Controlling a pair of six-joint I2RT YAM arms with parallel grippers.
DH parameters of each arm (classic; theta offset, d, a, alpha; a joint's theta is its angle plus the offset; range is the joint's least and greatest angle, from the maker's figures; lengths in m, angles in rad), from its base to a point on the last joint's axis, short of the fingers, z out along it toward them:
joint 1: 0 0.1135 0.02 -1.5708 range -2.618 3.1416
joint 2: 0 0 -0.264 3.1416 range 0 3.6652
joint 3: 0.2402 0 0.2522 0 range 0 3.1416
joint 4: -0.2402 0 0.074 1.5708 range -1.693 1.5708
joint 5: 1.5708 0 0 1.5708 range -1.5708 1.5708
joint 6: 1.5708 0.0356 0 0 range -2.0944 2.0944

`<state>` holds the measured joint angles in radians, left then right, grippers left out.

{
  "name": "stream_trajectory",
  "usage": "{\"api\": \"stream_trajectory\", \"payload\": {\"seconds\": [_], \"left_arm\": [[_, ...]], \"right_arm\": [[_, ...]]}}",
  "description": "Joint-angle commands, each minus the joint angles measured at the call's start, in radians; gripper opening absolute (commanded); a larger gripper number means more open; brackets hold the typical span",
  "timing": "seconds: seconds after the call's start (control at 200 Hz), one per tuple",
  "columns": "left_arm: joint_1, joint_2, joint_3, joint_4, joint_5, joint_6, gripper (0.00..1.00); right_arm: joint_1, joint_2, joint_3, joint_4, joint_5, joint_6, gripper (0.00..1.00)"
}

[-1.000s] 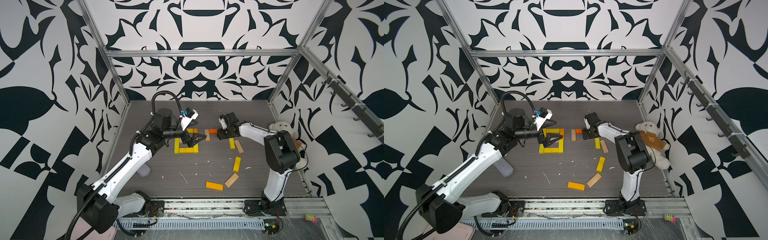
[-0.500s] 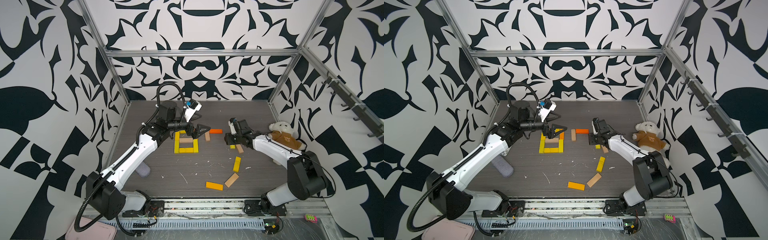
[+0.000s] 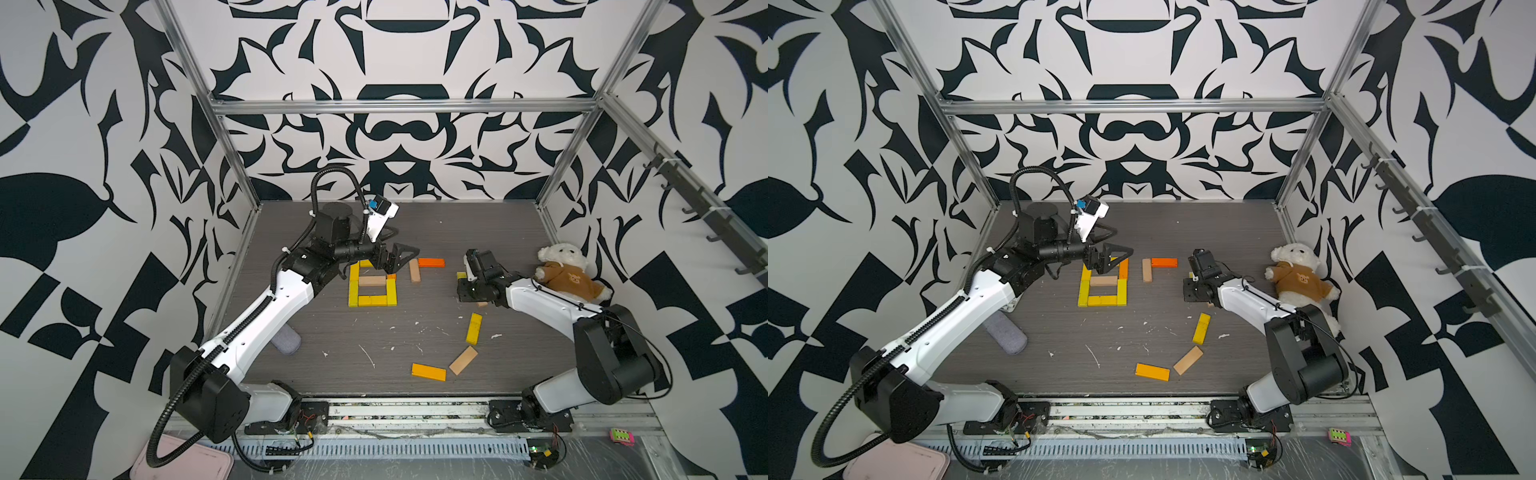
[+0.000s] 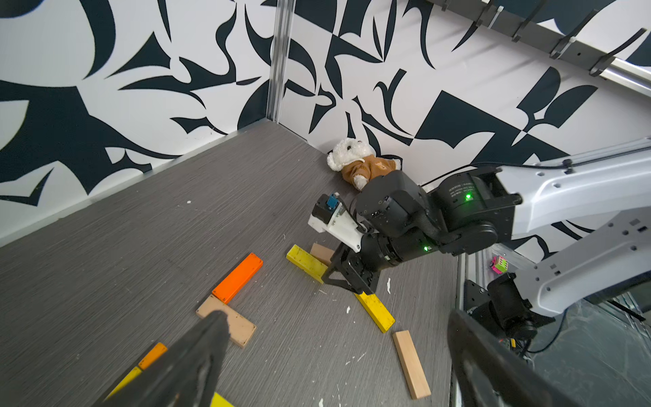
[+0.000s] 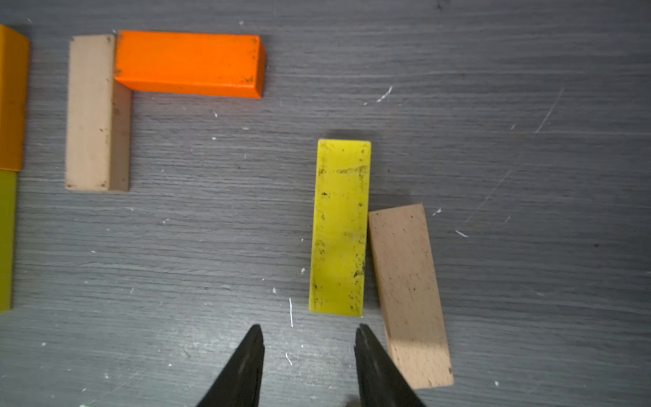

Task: Assemble the number 8 with building blocks
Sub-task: Assemble the building block at the center of the board.

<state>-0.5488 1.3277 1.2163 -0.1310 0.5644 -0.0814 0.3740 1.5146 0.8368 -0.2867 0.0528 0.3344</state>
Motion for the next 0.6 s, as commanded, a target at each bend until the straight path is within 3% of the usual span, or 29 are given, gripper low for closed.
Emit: {"api": "stream_trajectory", "payload": {"seconds": [0.0,0.595], "left_arm": [[0.004,-0.043,-0.053,0.074,-0.006,-0.004,0.99],[0.005,-0.044,-0.038,0.026,-0.02,0.011,0.99]], "right_arm": [[-0.007,0.018,0.016,0.0,0.031,0.02,0.44],[-0.031,0.186,0.115,-0.006,0.075,-0.008,0.42]]}}
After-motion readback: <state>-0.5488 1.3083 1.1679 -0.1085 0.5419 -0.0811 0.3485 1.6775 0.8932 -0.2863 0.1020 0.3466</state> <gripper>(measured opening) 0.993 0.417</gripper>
